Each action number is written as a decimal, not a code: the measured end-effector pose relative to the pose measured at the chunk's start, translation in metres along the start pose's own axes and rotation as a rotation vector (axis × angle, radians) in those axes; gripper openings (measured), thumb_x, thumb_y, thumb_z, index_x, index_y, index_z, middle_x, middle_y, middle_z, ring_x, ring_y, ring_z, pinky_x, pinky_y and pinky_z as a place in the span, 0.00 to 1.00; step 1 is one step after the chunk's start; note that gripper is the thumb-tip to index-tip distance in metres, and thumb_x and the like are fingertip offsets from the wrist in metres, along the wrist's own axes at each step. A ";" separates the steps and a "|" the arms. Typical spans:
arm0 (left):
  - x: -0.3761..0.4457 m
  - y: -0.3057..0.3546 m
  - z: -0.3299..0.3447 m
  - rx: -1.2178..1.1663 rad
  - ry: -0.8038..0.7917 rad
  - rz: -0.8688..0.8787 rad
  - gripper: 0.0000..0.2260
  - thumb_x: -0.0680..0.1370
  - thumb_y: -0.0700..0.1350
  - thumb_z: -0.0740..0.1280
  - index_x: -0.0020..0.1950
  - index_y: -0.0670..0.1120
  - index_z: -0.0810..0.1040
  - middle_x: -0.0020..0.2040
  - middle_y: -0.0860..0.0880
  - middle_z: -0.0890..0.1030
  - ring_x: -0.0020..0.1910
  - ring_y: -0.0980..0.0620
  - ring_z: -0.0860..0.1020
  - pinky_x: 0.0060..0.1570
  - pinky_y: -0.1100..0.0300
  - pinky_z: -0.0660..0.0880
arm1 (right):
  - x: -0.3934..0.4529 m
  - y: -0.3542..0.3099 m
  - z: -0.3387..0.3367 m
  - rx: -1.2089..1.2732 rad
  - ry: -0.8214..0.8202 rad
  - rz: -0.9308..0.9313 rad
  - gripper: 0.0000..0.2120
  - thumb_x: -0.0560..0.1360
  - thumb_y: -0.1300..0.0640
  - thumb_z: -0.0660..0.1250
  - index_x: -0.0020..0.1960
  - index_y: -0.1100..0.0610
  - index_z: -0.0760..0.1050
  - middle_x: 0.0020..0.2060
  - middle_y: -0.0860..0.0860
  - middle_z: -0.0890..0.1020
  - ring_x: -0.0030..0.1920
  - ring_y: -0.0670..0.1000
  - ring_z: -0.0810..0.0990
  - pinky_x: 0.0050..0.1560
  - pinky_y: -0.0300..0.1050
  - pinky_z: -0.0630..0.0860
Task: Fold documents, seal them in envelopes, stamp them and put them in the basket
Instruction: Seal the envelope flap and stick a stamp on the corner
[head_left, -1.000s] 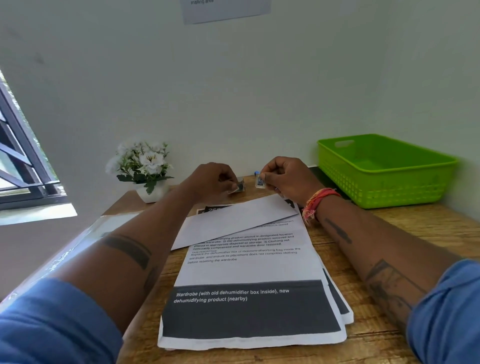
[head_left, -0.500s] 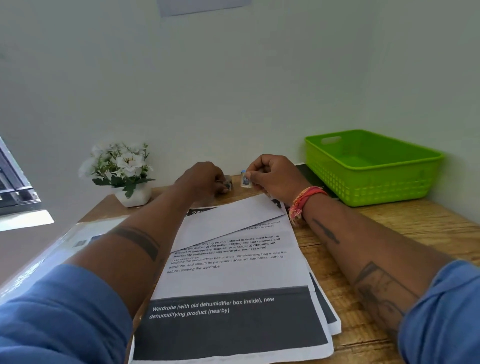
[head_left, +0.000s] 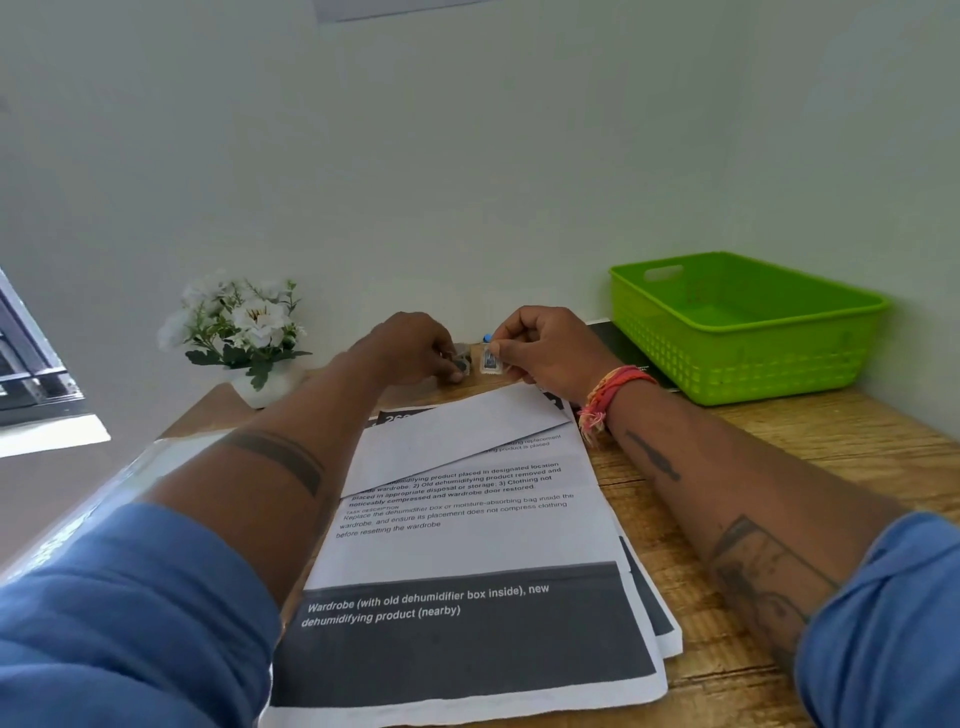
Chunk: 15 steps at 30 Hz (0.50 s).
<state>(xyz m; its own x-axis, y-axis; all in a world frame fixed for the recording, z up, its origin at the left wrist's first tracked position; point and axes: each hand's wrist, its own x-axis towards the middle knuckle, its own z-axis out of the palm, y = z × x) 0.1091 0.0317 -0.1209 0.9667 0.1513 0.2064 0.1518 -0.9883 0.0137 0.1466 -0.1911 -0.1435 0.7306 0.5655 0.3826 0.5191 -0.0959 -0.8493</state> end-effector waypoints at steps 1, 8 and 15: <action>0.000 0.000 0.001 0.005 -0.002 0.001 0.18 0.71 0.58 0.77 0.57 0.53 0.84 0.47 0.54 0.80 0.48 0.51 0.76 0.51 0.53 0.76 | 0.000 0.000 0.000 0.006 0.002 0.001 0.02 0.76 0.59 0.72 0.47 0.57 0.81 0.37 0.55 0.86 0.37 0.52 0.85 0.35 0.39 0.76; -0.013 -0.001 -0.004 -0.065 0.092 0.006 0.18 0.74 0.54 0.74 0.62 0.56 0.77 0.45 0.55 0.78 0.45 0.53 0.75 0.44 0.56 0.70 | -0.002 -0.002 -0.002 -0.019 0.012 -0.007 0.02 0.76 0.60 0.71 0.48 0.58 0.81 0.37 0.54 0.85 0.35 0.48 0.84 0.30 0.33 0.73; -0.061 0.049 0.008 -0.339 0.209 -0.015 0.05 0.76 0.46 0.67 0.49 0.51 0.82 0.43 0.53 0.82 0.43 0.51 0.78 0.45 0.59 0.72 | -0.006 0.000 -0.011 -0.298 0.001 -0.041 0.01 0.74 0.58 0.72 0.45 0.54 0.82 0.36 0.45 0.82 0.36 0.46 0.80 0.39 0.42 0.77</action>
<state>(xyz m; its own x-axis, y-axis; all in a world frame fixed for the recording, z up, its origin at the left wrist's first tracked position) 0.0589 -0.0254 -0.1409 0.8967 0.1931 0.3984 0.0548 -0.9413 0.3330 0.1468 -0.2040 -0.1415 0.7065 0.5731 0.4152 0.6556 -0.3092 -0.6889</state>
